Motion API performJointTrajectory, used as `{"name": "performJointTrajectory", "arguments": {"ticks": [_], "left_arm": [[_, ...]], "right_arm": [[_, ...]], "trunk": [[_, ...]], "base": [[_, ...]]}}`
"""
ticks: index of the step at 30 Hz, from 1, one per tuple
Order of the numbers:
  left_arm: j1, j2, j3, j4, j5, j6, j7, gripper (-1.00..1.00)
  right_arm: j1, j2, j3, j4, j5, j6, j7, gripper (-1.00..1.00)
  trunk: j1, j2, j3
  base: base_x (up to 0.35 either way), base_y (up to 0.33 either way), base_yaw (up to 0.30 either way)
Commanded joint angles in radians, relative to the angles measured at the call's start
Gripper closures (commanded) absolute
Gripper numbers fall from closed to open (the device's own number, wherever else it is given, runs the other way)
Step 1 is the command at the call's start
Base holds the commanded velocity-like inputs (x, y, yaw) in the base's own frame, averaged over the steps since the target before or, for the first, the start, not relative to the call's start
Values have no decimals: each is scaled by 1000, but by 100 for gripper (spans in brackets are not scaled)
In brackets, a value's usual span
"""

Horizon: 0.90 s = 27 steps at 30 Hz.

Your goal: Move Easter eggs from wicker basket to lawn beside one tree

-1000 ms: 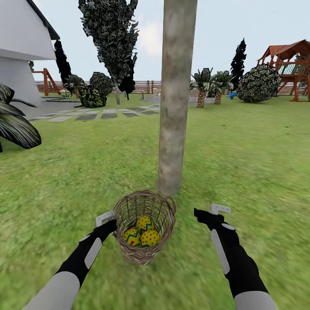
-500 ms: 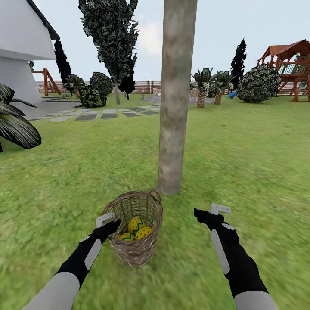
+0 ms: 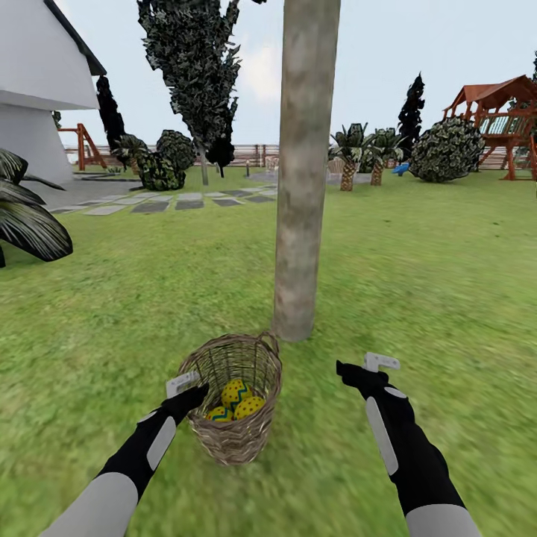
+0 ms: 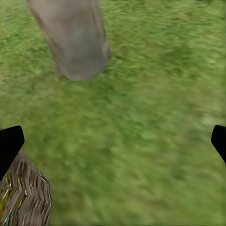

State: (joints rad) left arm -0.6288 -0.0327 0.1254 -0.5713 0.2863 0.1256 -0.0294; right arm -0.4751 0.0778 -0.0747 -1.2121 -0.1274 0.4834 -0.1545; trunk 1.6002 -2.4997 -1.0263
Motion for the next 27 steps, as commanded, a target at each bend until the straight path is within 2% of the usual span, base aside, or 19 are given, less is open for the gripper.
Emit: {"name": "performJointTrajectory", "arguments": {"ticks": [1,27], "left_arm": [[0,-1,6,-1,10,8,-3,-100],[0,-2,6,-2,10,8,-3,-100]], "right_arm": [[0,0,0,0,-11,4,-7,-100],[0,0,0,-4,-11,4,-5,-100]], "trunk": [[-3,6,2],[-103,188,84]], "base": [[0,0,0],[0,0,0]]}}
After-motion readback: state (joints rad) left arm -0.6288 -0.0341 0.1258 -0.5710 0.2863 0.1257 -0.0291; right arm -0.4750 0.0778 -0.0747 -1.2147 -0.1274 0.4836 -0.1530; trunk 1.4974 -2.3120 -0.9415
